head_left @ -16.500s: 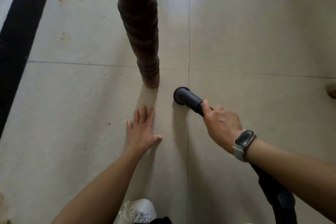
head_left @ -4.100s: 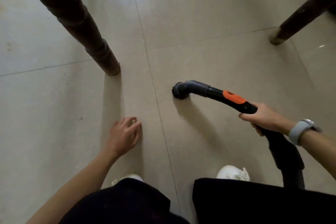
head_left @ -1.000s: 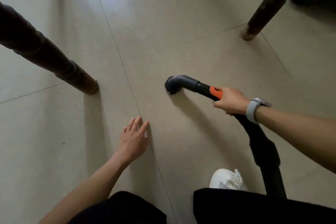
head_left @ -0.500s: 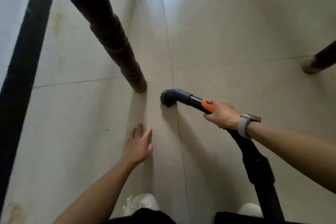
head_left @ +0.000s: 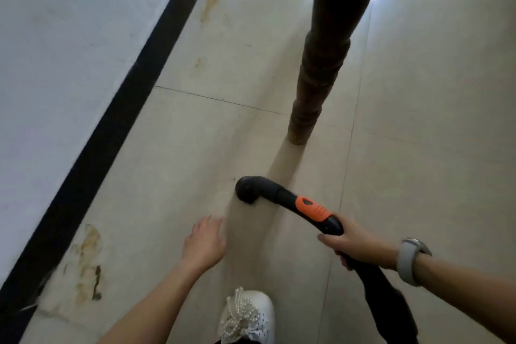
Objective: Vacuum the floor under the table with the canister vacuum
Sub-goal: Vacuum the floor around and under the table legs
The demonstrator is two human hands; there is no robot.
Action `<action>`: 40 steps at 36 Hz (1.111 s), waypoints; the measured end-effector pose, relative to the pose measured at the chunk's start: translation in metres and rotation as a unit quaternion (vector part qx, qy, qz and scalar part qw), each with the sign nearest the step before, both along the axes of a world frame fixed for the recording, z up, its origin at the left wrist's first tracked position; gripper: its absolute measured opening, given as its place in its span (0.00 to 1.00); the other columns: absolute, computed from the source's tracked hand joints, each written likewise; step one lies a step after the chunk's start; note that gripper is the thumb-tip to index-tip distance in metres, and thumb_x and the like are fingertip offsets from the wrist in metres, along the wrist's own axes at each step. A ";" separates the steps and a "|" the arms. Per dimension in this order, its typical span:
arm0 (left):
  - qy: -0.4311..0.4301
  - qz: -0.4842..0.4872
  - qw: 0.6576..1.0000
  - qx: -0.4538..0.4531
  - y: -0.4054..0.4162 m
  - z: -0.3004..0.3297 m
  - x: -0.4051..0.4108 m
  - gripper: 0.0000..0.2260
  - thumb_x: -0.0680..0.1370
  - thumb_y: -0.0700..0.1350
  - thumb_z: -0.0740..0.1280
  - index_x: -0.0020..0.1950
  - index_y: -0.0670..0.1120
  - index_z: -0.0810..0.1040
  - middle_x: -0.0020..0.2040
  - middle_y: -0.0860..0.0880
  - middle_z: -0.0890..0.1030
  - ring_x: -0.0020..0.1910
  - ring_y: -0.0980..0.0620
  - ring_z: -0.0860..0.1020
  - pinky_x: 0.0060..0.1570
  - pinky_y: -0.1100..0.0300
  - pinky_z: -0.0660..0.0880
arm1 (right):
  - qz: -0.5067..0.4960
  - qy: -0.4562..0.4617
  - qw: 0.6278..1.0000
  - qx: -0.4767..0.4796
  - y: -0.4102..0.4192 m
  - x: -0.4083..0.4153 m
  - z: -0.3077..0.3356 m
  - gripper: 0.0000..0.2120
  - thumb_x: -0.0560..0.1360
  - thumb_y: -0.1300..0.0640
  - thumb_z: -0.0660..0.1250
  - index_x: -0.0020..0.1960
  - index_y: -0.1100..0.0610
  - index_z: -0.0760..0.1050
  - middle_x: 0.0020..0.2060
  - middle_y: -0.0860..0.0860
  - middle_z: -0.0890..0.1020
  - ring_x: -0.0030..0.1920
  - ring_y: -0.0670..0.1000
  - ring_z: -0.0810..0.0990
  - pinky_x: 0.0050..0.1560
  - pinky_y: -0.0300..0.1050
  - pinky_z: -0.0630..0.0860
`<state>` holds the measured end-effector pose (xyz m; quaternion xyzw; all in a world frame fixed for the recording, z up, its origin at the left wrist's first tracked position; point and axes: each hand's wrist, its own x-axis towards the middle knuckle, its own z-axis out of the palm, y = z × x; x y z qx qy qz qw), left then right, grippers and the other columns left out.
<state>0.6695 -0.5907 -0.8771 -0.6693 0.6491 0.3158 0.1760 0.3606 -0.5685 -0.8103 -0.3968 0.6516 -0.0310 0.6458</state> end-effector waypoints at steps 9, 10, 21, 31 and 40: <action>0.004 0.011 1.000 -0.026 -0.025 0.010 0.022 0.26 0.79 0.49 0.59 0.76 0.47 0.59 0.76 0.42 0.58 0.75 0.44 0.58 0.71 0.50 0.61 | -0.023 0.171 0.973 -0.156 -0.095 0.057 0.005 0.12 0.73 0.52 0.63 0.54 0.55 0.66 0.39 0.56 0.79 0.32 0.56 0.81 0.31 0.49 0.80; 0.011 0.001 1.000 -0.022 -0.034 0.010 0.019 0.26 0.79 0.49 0.60 0.76 0.47 0.58 0.76 0.42 0.58 0.75 0.44 0.59 0.71 0.49 0.61 | -0.022 0.191 0.968 -0.159 -0.100 0.058 0.006 0.14 0.73 0.51 0.62 0.55 0.55 0.65 0.40 0.56 0.79 0.36 0.58 0.82 0.36 0.53 0.82; 0.031 0.004 0.999 0.025 -0.093 0.008 -0.013 0.30 0.78 0.50 0.61 0.78 0.46 0.54 0.77 0.38 0.52 0.76 0.40 0.52 0.73 0.49 0.56 | -0.022 0.127 0.975 -0.184 -0.095 0.092 0.040 0.23 0.74 0.53 0.65 0.65 0.50 0.60 0.42 0.56 0.80 0.34 0.56 0.81 0.36 0.52 0.81; -0.015 -0.025 1.000 0.010 -0.116 -0.014 0.040 0.38 0.76 0.53 0.65 0.79 0.53 0.45 0.78 0.43 0.40 0.77 0.40 0.41 0.74 0.43 0.52 | -0.031 0.165 0.962 -0.216 -0.125 0.126 0.034 0.12 0.76 0.53 0.66 0.53 0.52 0.64 0.40 0.53 0.77 0.33 0.50 0.75 0.31 0.39 0.71; -0.031 -0.056 0.997 0.030 -0.140 -0.019 0.066 0.49 0.70 0.59 0.72 0.78 0.55 0.39 0.77 0.45 0.33 0.76 0.38 0.36 0.70 0.34 0.49 | -0.139 0.145 0.965 -0.170 -0.180 0.153 0.028 0.18 0.75 0.55 0.65 0.61 0.54 0.63 0.42 0.58 0.80 0.32 0.56 0.81 0.34 0.51 0.82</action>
